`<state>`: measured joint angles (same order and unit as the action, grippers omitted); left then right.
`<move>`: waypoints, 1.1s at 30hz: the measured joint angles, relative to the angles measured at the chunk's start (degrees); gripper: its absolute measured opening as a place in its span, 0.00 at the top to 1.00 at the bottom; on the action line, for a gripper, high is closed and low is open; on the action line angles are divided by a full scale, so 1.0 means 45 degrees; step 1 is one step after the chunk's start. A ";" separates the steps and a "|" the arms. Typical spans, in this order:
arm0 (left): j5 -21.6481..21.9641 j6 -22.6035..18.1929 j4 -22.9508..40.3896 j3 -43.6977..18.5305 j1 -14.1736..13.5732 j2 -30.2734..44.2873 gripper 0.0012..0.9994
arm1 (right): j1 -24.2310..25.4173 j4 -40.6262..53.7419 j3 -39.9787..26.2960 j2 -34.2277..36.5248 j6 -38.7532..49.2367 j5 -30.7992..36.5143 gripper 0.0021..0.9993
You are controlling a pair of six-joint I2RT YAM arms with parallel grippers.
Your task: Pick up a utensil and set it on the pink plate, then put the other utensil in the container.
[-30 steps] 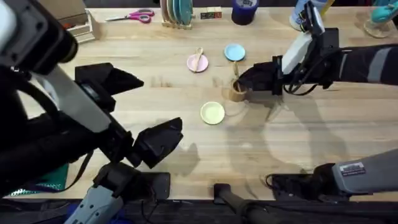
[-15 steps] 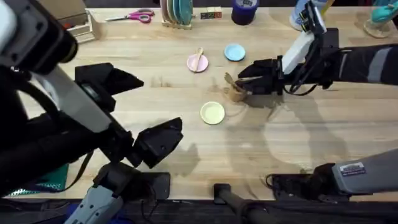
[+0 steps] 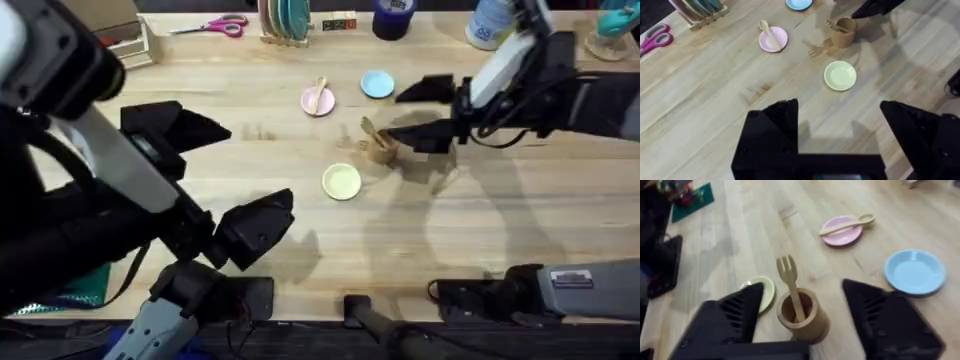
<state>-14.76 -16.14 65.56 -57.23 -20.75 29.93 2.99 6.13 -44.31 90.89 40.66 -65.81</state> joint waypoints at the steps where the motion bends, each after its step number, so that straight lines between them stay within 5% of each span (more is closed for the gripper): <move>1: -0.0004 0.0000 0.0000 0.0000 0.0000 0.0000 0.00 | 0.0120 -0.0015 0.0000 -0.0256 -0.0271 0.0002 0.02; 17: 0.0000 0.0000 -0.0029 0.0000 0.0000 0.0000 0.00 | 0.0460 0.1586 0.0000 -0.4375 -0.4719 0.2945 0.00; 33: 0.0000 0.0000 -0.0039 0.0000 0.0000 0.0000 0.00 | 0.0460 0.9393 -0.1441 -0.7366 -0.5467 0.8801 0.00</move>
<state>-14.76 -16.14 65.39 -57.23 -20.75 29.93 5.06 48.40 -50.80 57.74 16.05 -26.20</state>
